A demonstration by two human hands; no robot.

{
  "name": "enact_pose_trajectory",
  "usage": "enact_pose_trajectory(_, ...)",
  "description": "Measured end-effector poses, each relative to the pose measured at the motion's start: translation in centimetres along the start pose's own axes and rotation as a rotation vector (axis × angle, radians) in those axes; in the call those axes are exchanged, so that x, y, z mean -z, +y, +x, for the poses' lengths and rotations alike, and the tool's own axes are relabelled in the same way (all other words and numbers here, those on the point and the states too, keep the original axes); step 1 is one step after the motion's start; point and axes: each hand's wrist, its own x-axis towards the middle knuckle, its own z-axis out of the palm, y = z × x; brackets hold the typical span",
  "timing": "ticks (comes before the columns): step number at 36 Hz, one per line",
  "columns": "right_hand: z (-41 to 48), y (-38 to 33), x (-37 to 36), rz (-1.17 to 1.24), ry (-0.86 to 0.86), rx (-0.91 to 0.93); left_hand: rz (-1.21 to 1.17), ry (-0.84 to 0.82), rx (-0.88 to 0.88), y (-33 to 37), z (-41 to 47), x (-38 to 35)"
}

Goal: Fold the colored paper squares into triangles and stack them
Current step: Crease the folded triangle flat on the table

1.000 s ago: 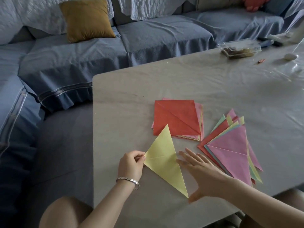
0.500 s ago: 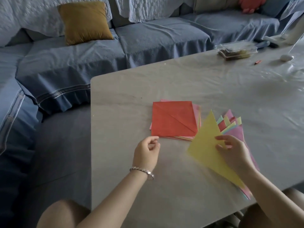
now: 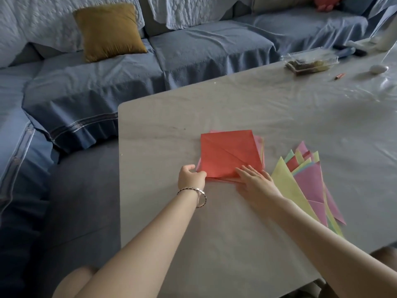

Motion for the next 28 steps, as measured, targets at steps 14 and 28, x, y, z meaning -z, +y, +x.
enact_pose_trajectory(14,-0.4,-0.9,-1.3,-0.050,0.076,0.155,-0.030,-0.072,-0.025,-0.4,0.7,0.8)
enact_pose_trajectory(28,-2.4,0.9,-3.2,0.040,0.398,0.571,0.221,-0.225,0.051,-3.5,-0.8,10.0)
